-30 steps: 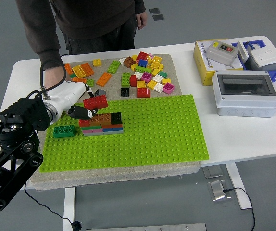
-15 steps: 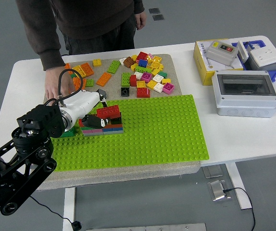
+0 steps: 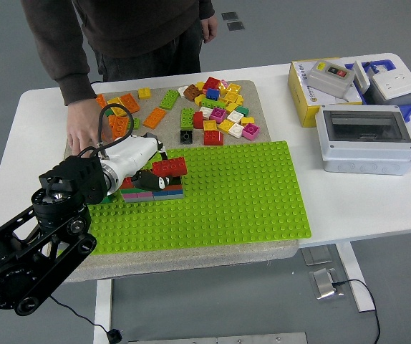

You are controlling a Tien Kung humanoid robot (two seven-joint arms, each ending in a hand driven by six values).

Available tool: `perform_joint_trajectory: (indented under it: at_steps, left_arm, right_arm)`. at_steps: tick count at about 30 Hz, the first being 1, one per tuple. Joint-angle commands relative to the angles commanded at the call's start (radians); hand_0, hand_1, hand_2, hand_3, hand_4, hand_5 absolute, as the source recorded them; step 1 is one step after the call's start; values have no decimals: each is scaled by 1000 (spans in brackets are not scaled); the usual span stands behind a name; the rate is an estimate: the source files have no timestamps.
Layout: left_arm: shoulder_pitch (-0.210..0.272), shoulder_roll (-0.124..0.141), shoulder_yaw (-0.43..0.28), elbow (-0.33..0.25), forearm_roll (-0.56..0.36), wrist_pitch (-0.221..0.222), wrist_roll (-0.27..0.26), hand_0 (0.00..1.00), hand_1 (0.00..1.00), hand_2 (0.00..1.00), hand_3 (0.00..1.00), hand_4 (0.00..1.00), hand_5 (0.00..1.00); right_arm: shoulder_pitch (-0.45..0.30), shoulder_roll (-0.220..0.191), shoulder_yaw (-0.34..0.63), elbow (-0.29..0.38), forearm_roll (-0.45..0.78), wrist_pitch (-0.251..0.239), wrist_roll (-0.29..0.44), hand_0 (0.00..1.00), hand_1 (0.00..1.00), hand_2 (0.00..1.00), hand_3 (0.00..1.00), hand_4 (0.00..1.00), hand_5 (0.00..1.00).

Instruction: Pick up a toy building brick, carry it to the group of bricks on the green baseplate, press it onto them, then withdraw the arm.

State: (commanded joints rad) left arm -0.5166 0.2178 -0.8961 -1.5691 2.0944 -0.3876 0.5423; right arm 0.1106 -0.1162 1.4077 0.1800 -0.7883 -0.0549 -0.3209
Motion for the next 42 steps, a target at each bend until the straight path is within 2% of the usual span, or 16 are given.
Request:
perform_joint_trajectory:
  at_steps: [11,28,34,42]
  left_arm:
    - [-12,-4,4,18,12,12,-11,955,899,865,566,646,375]
    - [-54,69,76,24,5,14,-25,956,903,870,572,635,353]
    - [-58,76,85,27,-2,17,-30,956,904,871,573,635,349]
    - [-58,73,90,36,0,24,-35,956,904,873,573,634,348]
  right_arm:
    - [3,3,1,0,1,3,1,629,596,679,776,645,998]
    - [8,8,-11,0,17,5,2,630,597,682,776,643,998]
    - [9,8,-13,0,19,4,1,630,598,683,775,643,998]
    - [10,10,-16,0,22,6,1,630,597,683,776,643,998]
